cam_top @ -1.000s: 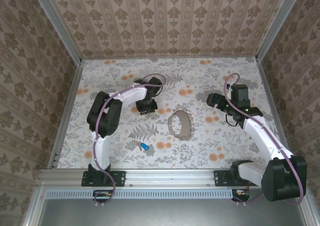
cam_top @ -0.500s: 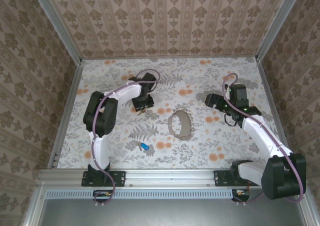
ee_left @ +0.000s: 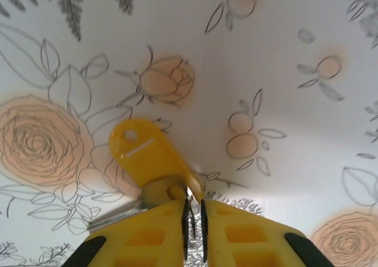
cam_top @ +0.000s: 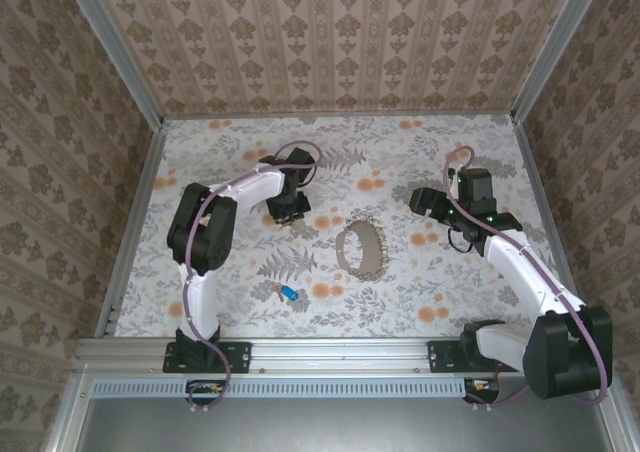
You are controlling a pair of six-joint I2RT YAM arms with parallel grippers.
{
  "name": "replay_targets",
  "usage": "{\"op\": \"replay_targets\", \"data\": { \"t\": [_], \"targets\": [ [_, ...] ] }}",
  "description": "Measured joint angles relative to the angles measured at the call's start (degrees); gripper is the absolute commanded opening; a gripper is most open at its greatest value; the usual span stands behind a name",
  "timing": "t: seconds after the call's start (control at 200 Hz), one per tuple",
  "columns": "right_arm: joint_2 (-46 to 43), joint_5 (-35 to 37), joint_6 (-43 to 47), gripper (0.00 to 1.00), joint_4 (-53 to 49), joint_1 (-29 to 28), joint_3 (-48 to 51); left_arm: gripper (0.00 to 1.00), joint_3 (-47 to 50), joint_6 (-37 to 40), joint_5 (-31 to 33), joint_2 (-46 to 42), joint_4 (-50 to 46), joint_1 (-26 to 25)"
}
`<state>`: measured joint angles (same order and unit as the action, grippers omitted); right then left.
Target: Put the keys on the keyring
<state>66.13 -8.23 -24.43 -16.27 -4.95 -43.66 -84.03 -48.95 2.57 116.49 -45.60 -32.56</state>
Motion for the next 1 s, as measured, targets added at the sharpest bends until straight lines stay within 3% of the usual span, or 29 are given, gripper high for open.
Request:
{"op": "replay_targets", "data": {
  "t": [0.21,0.445,0.67,1.005],
  "targets": [
    [0.0,0.0,0.0,0.91,0.6,0.0,0.0,0.13,1.0,0.0,-0.3,-1.4,-0.4,-0.1],
    [0.0,0.0,0.0,0.91,0.9,0.0,0.0,0.05,1.0,0.0,-0.7,-1.9,-0.5,-0.1],
    [0.0,0.0,0.0,0.91,0.9,0.0,0.0,0.10,1.0,0.3,-0.9,-1.9,-0.6,0.1],
    [0.0,0.0,0.0,0.89,0.9,-0.2,0.0,0.09,1.3,0.6,-2.3,-1.9,-0.4,0.8]
  ]
}}
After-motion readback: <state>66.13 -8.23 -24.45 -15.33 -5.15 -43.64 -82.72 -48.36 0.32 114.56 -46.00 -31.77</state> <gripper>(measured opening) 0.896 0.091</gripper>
